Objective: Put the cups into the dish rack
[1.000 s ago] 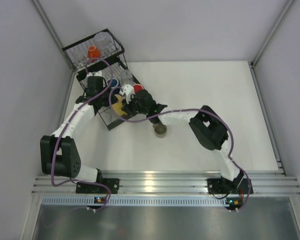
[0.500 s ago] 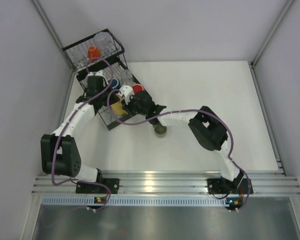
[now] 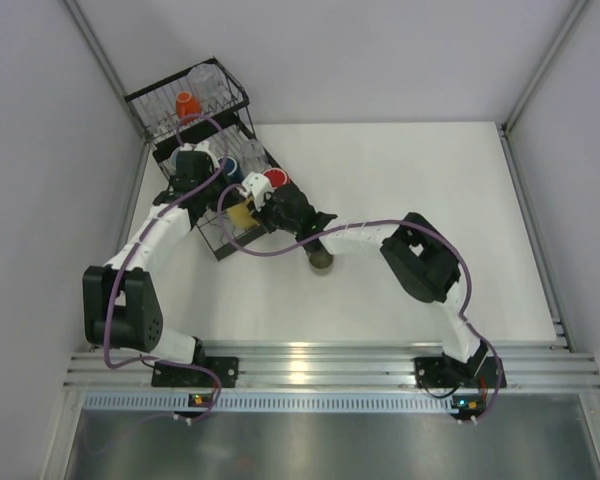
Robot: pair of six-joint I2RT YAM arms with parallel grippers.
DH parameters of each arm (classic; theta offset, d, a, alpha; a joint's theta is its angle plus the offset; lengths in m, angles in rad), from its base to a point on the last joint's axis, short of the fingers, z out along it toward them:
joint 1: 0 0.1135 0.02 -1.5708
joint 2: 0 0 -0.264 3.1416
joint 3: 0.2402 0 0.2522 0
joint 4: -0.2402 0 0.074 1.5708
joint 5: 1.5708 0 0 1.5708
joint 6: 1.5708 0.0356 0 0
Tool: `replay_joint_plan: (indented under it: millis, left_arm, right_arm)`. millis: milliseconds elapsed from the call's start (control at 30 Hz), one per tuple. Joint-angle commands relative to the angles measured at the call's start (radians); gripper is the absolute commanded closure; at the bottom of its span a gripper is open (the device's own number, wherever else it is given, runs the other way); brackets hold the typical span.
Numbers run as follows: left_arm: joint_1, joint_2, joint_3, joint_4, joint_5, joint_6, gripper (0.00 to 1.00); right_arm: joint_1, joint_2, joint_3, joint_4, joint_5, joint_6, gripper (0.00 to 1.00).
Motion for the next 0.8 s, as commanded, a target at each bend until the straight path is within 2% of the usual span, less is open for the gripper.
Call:
replay_joint_plan:
  millis: [0,767]
  left_arm:
    - [-0.003,0.006,0.020,0.002,0.012,-0.002,1.00]
    - [-0.003,0.021,0.103,0.037,0.009,-0.006,1.00]
  right_arm:
    - [-0.008,-0.081,0.000,0.083,0.009,-0.047,1.00]
    - [-0.038,-0.067,-0.014,0.076,0.037,-0.070,1.00]
